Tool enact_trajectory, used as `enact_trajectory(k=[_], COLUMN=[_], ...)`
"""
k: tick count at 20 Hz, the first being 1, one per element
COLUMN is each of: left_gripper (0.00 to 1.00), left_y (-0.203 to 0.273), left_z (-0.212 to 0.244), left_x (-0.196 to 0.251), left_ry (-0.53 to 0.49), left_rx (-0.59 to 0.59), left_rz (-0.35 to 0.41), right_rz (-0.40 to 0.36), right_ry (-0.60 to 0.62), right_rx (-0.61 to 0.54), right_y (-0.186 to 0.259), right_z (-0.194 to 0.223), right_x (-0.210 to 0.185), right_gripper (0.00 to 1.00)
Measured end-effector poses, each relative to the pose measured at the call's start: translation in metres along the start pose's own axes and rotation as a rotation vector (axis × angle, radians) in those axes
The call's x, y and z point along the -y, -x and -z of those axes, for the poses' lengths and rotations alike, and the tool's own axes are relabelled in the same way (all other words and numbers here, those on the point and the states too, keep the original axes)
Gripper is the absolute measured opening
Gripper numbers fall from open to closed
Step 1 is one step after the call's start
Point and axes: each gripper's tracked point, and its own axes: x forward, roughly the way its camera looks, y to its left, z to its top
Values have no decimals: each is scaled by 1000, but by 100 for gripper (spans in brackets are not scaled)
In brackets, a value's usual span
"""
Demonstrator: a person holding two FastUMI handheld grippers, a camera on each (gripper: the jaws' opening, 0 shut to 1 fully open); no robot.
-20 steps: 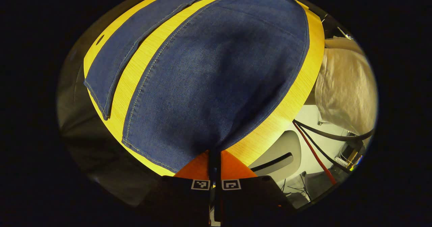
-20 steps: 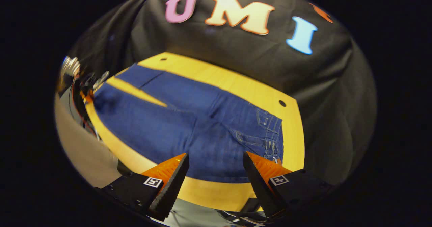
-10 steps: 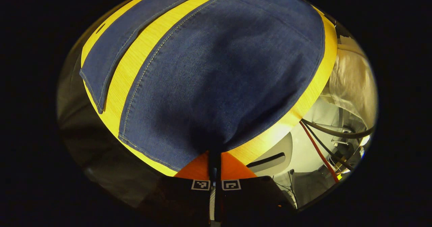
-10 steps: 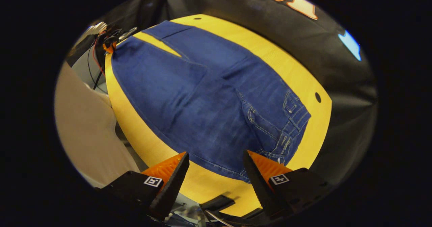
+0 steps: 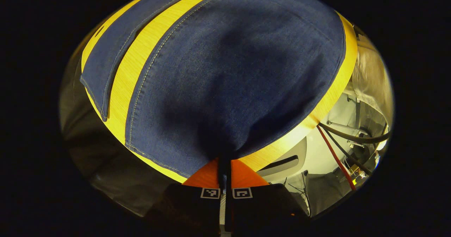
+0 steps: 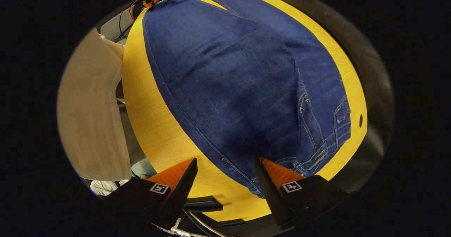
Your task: Grasp the waist and the cuffs of the jeans and fold them to make the two legs overlap; first hold the waist and fold one-third of the jeans toward the cuffs, then hold the cuffs and fold the remaining one-third in the same direction to finish folding.
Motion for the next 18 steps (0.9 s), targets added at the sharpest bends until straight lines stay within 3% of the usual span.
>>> enact_trajectory(k=[5, 11, 16, 18], left_gripper=[0, 0, 0, 0], left_y=[1, 0, -1, -1], left_z=[0, 0, 0, 0], left_x=[0, 1, 1, 0], left_ry=[18, 49, 48, 53], left_rx=[-6, 8, 16, 24], left_rz=[-6, -9, -17, -20], right_rz=[-33, -13, -8, -2], right_ry=[24, 39, 23, -14], right_rx=[-45, -62, -70, -67], right_y=[-14, -15, -13, -13], right_z=[10, 10, 9, 4], right_x=[4, 6, 7, 6], right_gripper=[99, 89, 87, 72])
